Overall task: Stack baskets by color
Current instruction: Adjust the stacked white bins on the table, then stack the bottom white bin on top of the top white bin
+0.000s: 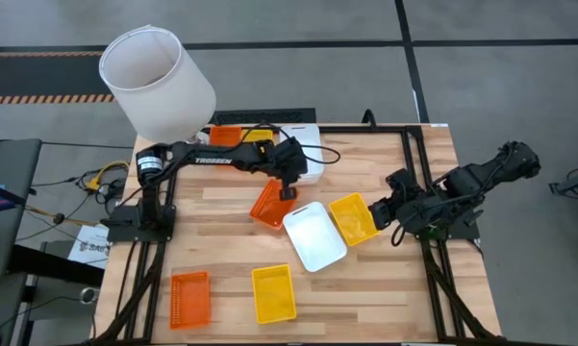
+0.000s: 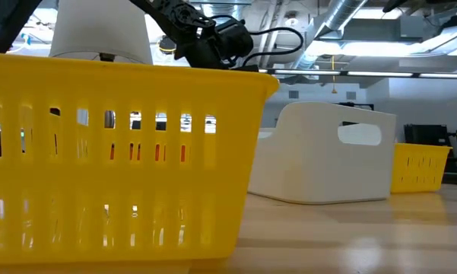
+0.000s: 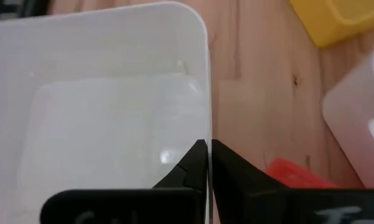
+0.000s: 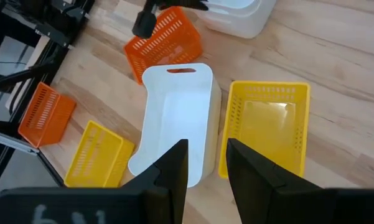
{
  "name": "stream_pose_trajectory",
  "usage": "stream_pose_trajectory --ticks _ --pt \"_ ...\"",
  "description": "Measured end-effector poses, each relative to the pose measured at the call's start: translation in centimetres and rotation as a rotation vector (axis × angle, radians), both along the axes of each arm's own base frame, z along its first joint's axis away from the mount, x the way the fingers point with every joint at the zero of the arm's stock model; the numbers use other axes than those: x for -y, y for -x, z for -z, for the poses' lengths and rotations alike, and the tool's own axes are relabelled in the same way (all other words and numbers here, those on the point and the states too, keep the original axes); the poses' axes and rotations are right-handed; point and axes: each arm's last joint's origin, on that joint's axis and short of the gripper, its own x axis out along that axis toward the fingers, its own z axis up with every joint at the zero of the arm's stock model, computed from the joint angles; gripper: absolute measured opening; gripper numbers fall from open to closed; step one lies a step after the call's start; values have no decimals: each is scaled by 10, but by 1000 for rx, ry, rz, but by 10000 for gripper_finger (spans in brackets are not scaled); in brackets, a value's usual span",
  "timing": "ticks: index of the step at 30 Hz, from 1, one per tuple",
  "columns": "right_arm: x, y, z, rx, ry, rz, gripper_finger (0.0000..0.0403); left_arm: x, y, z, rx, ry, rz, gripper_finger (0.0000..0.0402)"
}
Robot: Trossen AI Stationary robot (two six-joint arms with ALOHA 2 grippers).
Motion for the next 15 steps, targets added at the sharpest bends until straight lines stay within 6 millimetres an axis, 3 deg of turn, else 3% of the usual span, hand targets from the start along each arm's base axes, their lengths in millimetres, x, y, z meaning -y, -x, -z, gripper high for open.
stream_pose_trajectory --ticks 5,10,15 --pt "0 0 0 1 0 0 131 2 -9 -17 72 -18 -19 28" --pt "0 0 0 0 0 0 131 5 -16 -41 109 9 -38 92" --pt "0 0 0 -4 6 -6 131 20 -11 -87 69 126 54 155"
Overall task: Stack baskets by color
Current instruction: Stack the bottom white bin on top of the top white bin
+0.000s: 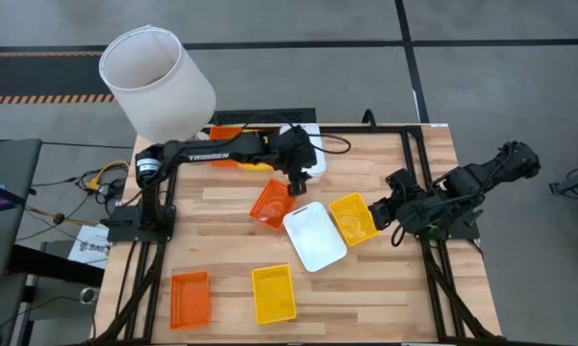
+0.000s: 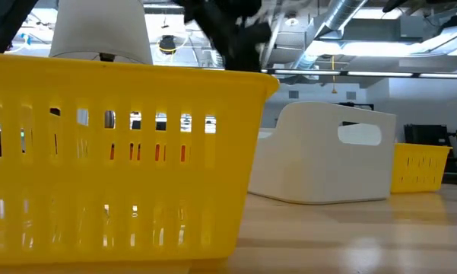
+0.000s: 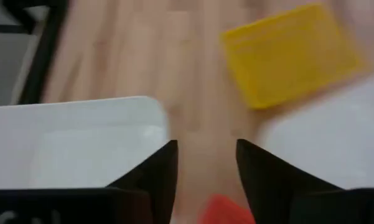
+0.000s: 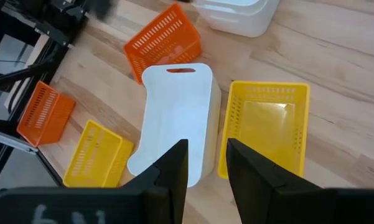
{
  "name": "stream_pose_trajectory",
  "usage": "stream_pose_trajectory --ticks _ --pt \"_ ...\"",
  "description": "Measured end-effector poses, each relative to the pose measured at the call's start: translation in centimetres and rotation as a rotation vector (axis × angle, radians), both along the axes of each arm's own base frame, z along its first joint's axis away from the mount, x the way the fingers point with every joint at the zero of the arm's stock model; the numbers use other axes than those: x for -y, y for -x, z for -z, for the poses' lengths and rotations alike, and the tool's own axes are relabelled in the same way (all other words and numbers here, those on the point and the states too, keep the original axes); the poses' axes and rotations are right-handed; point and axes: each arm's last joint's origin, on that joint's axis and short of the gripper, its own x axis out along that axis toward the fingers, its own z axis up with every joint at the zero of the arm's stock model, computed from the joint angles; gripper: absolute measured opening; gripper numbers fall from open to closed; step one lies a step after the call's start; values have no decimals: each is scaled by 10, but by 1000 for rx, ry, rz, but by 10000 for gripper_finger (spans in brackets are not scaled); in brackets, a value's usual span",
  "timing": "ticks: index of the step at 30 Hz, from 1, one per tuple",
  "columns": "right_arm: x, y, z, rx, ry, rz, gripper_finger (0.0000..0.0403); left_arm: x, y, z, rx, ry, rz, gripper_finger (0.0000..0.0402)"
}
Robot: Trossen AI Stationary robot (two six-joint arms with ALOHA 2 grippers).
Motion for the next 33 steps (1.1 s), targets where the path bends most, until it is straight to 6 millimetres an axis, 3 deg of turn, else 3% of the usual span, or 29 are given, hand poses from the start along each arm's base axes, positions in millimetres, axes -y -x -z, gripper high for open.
stream_pose_trajectory --ticks 3,6,9,17,25,33 --pt "0 0 0 -1 0 1 131 14 5 -26 -37 65 -32 172" --pt "0 0 0 -1 0 1 131 29 10 -36 -79 230 -317 175" --pt "0 0 0 0 0 2 131 53 14 -30 -155 395 -574 171" --pt "1 0 0 3 13 10 131 141 14 -2 -181 391 -643 167" --pt "1 0 0 6 3 22 131 183 19 6 -62 337 -812 167" --pt "0 1 0 -9 -6 1 131 220 2 32 57 508 -979 167"
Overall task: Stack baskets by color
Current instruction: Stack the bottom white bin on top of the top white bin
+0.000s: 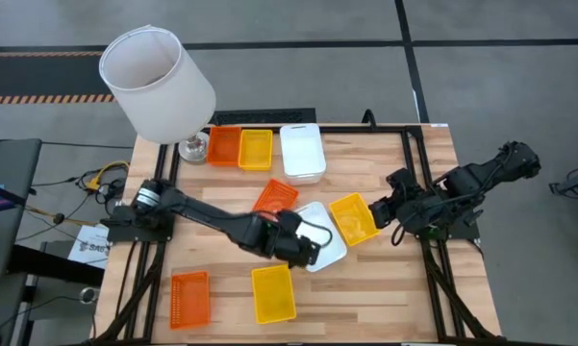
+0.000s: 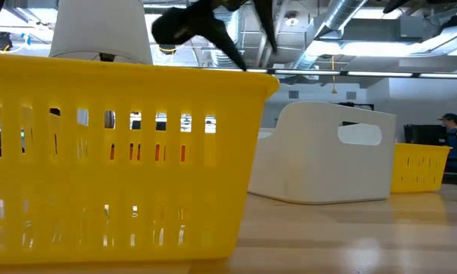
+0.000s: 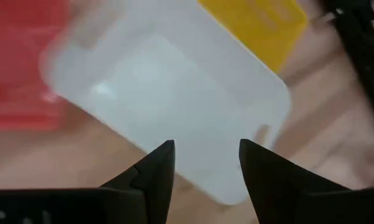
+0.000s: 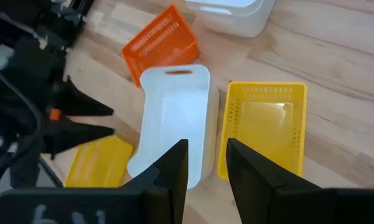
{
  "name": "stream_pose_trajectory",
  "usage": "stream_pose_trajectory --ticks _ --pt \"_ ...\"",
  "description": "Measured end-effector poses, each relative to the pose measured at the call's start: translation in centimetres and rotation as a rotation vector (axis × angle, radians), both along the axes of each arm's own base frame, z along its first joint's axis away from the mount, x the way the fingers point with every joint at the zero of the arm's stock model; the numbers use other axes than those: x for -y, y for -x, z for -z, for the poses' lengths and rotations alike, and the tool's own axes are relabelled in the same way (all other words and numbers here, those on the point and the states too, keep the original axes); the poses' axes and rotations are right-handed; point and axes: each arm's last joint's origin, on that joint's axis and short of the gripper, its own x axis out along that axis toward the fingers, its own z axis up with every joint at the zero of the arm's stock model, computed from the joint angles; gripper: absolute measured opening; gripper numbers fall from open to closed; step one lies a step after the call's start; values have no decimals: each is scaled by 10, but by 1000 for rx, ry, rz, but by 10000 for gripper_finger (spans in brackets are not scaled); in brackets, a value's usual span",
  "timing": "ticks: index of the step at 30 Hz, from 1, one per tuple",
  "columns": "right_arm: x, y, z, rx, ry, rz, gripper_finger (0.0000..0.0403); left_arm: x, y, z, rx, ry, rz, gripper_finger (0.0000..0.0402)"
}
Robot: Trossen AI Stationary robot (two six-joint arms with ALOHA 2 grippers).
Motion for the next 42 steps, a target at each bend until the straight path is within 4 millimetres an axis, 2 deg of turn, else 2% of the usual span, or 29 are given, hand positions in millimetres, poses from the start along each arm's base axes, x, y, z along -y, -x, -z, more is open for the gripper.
stream_pose_trajectory --ticks 5,10,19,25,29,34,39,42 --pt "-2 1 1 -37 24 -97 131 7 -5 24 -26 123 -181 167" --pt "-2 2 1 -65 79 -169 131 10 -9 45 -38 145 -313 167" --pt "-1 3 2 -93 133 -239 131 7 -16 75 -83 175 -429 167" --pt "-1 3 2 -101 147 -256 131 -3 -29 100 -138 271 -432 160" --pt "-1 3 2 -102 151 -260 131 -8 -32 100 -130 253 -422 117" --pt "-1 3 2 -105 162 -274 131 -16 -30 87 -108 195 -393 19" --pt "-1 3 2 -106 163 -274 131 -26 -33 87 -145 213 -336 2" --pt "-1 3 2 -105 163 -273 131 -29 -37 81 -103 221 -307 1"
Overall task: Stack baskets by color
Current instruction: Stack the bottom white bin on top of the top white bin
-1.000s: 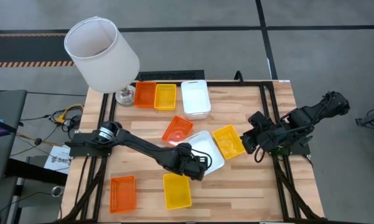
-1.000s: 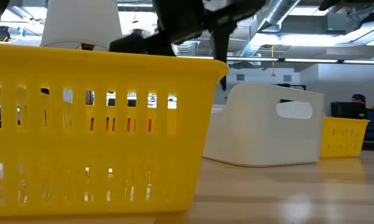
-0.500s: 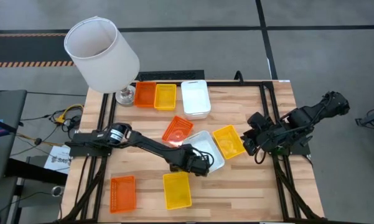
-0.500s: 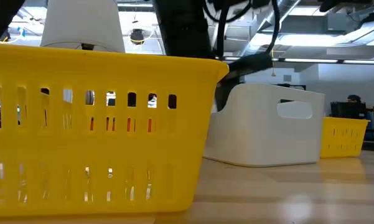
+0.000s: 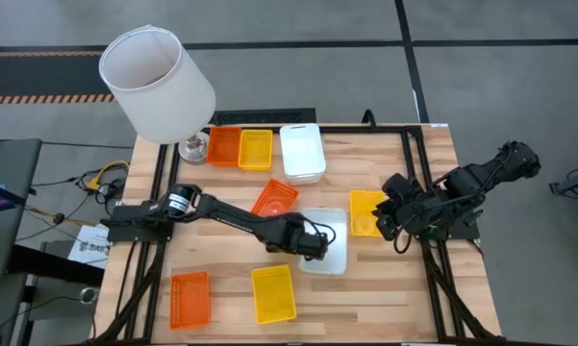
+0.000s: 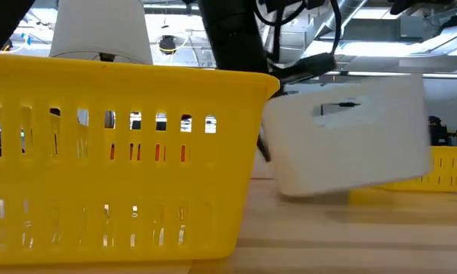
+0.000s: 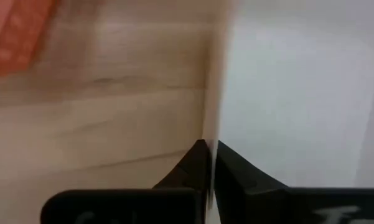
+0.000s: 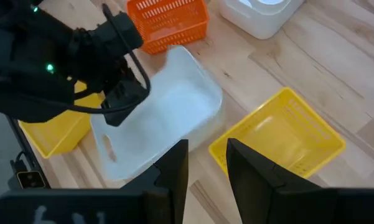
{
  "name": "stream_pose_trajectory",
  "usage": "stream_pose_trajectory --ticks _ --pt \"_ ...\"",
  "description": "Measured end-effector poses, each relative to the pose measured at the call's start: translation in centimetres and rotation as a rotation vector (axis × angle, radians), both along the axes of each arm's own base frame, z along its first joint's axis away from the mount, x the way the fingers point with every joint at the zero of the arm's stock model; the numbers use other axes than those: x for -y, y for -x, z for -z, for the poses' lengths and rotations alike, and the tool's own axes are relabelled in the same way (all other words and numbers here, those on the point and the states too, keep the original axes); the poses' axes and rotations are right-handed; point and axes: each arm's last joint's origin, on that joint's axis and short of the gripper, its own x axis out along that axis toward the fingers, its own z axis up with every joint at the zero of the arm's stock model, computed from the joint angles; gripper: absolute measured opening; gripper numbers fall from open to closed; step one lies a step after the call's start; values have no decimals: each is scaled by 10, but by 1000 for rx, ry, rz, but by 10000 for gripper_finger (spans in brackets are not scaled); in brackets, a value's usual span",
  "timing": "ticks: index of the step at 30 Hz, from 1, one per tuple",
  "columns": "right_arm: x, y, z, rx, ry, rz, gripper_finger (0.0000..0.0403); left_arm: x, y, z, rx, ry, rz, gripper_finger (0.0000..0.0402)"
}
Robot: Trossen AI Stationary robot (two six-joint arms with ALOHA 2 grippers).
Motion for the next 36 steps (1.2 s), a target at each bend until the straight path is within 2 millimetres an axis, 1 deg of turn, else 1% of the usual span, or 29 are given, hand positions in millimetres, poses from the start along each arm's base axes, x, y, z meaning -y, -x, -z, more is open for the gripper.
stream_pose_trajectory --ticks 5,9,11,13,16,19,22,26,31,34,36 --pt "1 3 -2 11 -8 4 131 -7 -2 -30 62 -25 1 0" --pt "3 9 -5 29 -23 6 131 -17 2 -56 101 -37 8 0" --pt "5 13 -7 39 -26 4 131 -23 8 -72 106 -55 9 0" --pt "7 17 -8 38 -22 6 131 -32 18 -89 96 -76 2 0" --pt "10 21 -9 45 -15 30 131 -50 34 -110 65 -112 -42 0" --pt "12 23 -9 54 -7 60 131 -77 46 -126 49 -187 -88 0" --pt "13 22 -10 66 -12 91 131 -114 51 -137 33 -258 -81 0" --pt "15 18 -9 68 -19 136 131 -167 51 -137 10 -291 -45 0" --pt "20 14 -8 73 -33 203 131 -226 59 -141 18 -351 -83 0" --pt "23 14 -8 79 -44 240 131 -252 66 -142 21 -367 -97 0" --pt "25 13 -8 80 -44 258 131 -263 70 -141 8 -364 -86 0"
